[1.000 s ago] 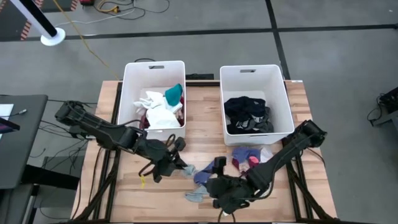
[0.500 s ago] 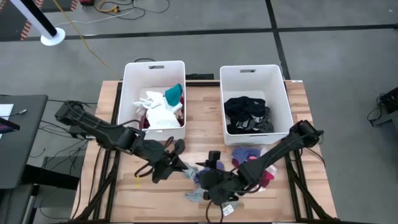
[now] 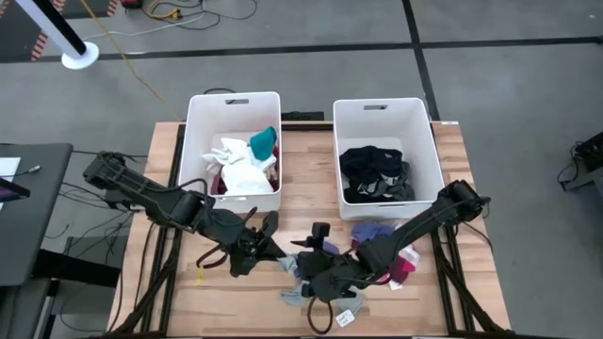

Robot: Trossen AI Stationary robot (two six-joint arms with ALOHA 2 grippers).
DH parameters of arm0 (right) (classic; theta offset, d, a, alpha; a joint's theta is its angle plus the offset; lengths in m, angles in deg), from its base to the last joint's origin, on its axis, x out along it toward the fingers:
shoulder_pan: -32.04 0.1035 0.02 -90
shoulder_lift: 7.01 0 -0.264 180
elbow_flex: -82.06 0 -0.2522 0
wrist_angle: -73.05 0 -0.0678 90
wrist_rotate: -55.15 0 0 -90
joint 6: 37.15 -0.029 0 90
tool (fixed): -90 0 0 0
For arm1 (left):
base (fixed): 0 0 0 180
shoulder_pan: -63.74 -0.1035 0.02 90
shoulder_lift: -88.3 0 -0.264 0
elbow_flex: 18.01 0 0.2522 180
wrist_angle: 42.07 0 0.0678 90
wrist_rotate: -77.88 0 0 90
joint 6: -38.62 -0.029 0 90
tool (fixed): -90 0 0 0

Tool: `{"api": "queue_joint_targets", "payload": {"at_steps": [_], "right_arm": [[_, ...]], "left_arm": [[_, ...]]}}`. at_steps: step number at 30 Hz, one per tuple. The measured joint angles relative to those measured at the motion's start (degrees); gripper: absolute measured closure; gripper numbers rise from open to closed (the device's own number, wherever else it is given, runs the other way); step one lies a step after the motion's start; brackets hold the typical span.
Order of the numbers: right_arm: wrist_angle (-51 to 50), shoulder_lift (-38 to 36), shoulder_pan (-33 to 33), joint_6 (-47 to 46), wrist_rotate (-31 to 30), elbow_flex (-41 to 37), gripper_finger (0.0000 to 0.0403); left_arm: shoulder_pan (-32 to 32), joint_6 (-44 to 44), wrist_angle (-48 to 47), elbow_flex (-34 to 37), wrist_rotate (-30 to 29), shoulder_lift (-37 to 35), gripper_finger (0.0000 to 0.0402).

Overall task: Sort clothes
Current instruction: Put the gray sock into the right white bin

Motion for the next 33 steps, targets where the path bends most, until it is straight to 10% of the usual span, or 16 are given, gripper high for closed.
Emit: {"api": "queue_joint_targets", "payload": {"at_steps": [14,33], "right_arm": [[-0.1,0.0,-0.2,2.9,0.1,0.0,0.0393],[-6.9,-2.7,0.2,3.1,-6.8,0.0,0.0402]], "left_arm": [[0.0,-1.3,-0.1,0.0,-2.4,0.0,0.0397],[0.0,11.8,-10.5,0.0,-9.4,0.0,0.0316]]}}
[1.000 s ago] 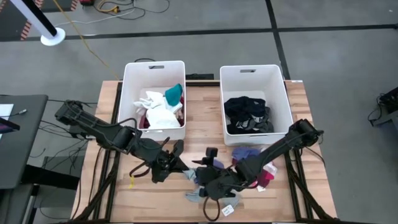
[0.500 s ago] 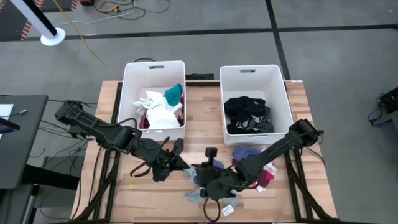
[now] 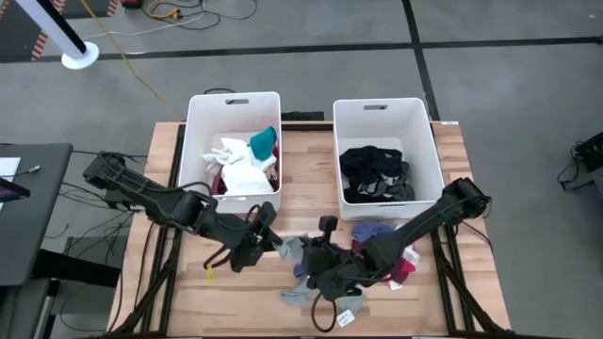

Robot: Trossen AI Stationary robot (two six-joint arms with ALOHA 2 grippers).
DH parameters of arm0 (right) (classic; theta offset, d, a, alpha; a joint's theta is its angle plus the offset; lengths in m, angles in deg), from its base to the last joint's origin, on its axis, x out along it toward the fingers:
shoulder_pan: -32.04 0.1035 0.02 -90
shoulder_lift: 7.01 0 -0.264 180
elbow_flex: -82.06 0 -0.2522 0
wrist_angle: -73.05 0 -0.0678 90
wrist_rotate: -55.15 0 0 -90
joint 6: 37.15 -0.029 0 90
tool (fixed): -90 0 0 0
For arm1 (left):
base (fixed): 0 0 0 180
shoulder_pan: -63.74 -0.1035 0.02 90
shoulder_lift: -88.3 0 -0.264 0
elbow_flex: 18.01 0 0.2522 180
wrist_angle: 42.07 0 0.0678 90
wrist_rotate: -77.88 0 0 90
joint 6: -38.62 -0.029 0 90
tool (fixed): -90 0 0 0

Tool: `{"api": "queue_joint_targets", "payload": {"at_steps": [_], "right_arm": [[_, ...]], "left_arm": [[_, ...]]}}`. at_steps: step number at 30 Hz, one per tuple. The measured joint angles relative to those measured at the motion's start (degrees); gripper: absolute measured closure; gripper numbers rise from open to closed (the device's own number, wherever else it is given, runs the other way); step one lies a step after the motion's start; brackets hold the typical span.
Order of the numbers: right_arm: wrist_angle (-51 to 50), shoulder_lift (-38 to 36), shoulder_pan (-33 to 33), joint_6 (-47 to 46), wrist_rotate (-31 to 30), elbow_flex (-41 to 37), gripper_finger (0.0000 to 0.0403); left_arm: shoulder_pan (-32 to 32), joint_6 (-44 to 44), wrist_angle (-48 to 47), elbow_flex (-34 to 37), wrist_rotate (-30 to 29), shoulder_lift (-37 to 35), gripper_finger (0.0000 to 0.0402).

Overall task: Sort clothes
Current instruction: Put the gray sock into the right white bin

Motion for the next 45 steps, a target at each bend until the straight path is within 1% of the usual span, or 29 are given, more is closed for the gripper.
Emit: {"api": "queue_joint_targets", "payload": {"at_steps": [4,7,11,14,20,22,25,29,32,36,41,45], "right_arm": [[-2.6,-2.3,0.3,0.0,-2.5,0.0,0.0402],[-4.4,-4.5,0.7,0.0,-5.5,0.0,0.0402],[-7.5,-8.0,1.5,0.1,-10.5,0.0,0.0403],[-9.4,-11.0,2.0,0.2,-14.8,0.0,0.0403],[-13.4,-16.5,2.0,0.2,-22.1,0.0,0.0403],[-14.6,-18.4,1.4,0.2,-23.3,0.0,0.0403],[-15.9,-21.4,-0.1,1.0,-23.7,0.0,0.0403],[-16.6,-24.8,-3.0,3.5,-24.5,0.0,0.0403],[-17.4,-27.3,-6.0,4.3,-24.5,0.0,0.0403],[-21.8,-30.4,-11.2,3.2,-24.1,0.0,0.0403],[-30.1,-33.6,-19.3,-2.8,-18.0,0.0,0.0403],[-38.3,-34.4,-25.8,-8.7,-12.8,0.0,0.0403]], "left_arm": [[0.0,5.6,-3.9,0.0,0.0,0.0,0.0282],[0.0,9.4,-7.0,0.0,0.1,0.0,0.0263],[0.0,12.8,-7.7,1.9,1.1,-0.1,0.0251],[0.1,13.7,-7.9,4.5,3.2,0.0,0.0249],[0.2,15.7,-2.5,11.1,5.9,0.0,0.0249],[0.2,16.0,0.5,13.5,7.5,0.0,0.0249],[0.3,16.6,5.8,17.3,9.9,0.0,0.0249],[0.3,17.9,11.7,21.1,11.1,0.0,0.0249],[0.3,18.9,14.7,23.2,11.3,0.0,0.0249],[0.3,19.5,18.9,25.6,11.5,0.0,0.0249],[0.3,20.1,19.5,25.8,11.7,0.0,0.0249],[0.3,20.1,19.4,25.8,11.7,0.0,0.0249]]}}
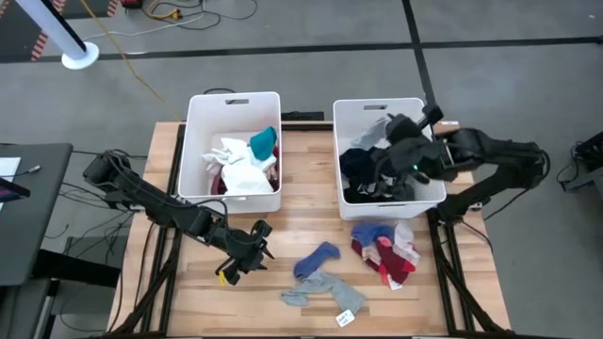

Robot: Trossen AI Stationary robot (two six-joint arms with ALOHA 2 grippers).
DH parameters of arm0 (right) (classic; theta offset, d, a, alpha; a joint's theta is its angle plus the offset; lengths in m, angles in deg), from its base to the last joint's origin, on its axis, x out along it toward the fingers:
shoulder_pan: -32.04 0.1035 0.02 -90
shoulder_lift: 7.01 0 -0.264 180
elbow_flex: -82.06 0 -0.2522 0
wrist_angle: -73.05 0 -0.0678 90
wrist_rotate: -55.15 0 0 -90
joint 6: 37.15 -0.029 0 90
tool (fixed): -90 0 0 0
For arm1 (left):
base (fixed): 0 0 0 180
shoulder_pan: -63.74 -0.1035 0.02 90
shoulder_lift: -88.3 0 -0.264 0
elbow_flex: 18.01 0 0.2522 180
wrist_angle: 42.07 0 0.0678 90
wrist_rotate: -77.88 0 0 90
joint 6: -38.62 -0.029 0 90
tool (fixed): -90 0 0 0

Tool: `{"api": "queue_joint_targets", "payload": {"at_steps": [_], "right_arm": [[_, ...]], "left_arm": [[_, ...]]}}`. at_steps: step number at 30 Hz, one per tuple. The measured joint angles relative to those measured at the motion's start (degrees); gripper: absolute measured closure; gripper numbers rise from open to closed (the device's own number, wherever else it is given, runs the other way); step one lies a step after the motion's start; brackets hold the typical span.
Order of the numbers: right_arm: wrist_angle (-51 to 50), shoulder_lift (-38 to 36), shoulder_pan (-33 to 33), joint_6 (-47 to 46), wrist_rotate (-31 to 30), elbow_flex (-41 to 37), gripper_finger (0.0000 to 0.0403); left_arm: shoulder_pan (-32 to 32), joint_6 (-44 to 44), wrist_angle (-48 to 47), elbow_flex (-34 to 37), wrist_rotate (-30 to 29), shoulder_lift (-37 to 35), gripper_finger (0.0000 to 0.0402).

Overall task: Sort clothes
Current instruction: Put the gray sock into the right white bin

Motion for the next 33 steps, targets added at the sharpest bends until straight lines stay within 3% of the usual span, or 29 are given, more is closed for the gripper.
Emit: {"api": "queue_joint_targets", "payload": {"at_steps": [5,13,33], "right_arm": [[-7.1,0.7,-6.9,-4.1,6.5,0.0,0.0403],[-8.0,4.1,-13.7,-3.1,11.5,0.0,0.0403],[-5.3,13.7,-34.0,15.0,38.0,-0.1,0.0403]], "left_arm": [[0.0,-0.1,0.0,0.0,0.0,0.0,0.0249],[0.0,0.0,0.2,0.0,0.0,0.0,0.0249],[0.0,1.1,0.3,0.0,1.2,0.0,0.0249]]}}
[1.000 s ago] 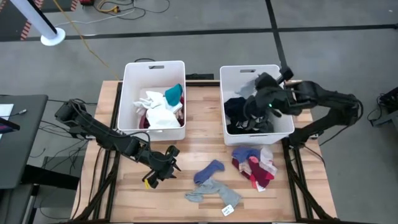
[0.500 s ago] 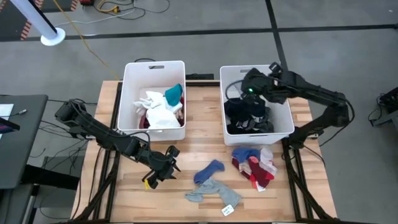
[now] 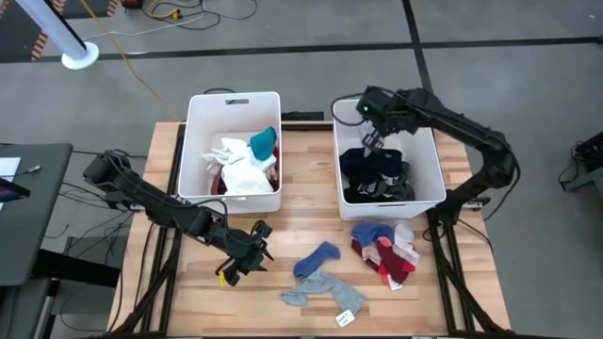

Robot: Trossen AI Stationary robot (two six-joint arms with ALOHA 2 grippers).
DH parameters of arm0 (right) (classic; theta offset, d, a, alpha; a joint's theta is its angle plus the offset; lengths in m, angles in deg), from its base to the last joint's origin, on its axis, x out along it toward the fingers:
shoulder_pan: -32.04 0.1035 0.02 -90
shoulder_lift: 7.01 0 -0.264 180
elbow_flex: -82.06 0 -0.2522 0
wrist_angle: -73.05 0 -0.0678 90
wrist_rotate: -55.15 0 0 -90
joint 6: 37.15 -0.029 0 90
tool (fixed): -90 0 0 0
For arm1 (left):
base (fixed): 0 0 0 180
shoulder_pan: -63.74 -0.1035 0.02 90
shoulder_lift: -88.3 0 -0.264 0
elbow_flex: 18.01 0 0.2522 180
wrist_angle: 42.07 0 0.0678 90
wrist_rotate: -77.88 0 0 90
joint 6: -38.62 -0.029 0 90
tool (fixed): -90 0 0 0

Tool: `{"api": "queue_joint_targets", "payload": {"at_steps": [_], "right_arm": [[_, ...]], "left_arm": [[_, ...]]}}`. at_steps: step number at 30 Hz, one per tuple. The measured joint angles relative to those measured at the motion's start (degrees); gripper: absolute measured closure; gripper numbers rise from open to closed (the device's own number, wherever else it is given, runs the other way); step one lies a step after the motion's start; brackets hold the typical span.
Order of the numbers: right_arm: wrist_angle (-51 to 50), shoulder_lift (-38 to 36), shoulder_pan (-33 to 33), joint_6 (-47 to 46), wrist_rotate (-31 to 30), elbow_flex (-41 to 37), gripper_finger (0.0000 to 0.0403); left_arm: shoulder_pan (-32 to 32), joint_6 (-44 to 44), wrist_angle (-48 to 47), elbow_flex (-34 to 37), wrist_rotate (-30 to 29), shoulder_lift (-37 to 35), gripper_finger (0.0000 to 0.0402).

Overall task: Sort clothes
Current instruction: Put the gray sock into the right white bin

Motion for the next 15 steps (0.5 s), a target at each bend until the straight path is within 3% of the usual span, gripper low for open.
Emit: {"api": "queue_joint_targets", "payload": {"at_steps": [8,15], "right_arm": [[7.2,-0.4,-4.8,7.0,11.2,-6.8,0.0403],[12.9,-0.3,-8.8,9.3,12.1,-17.0,0.0403]], "left_arm": [[0.0,-0.2,0.0,0.0,0.0,0.0,0.0249],[0.1,-0.2,0.0,0.0,0.0,0.0,0.0249]]}}
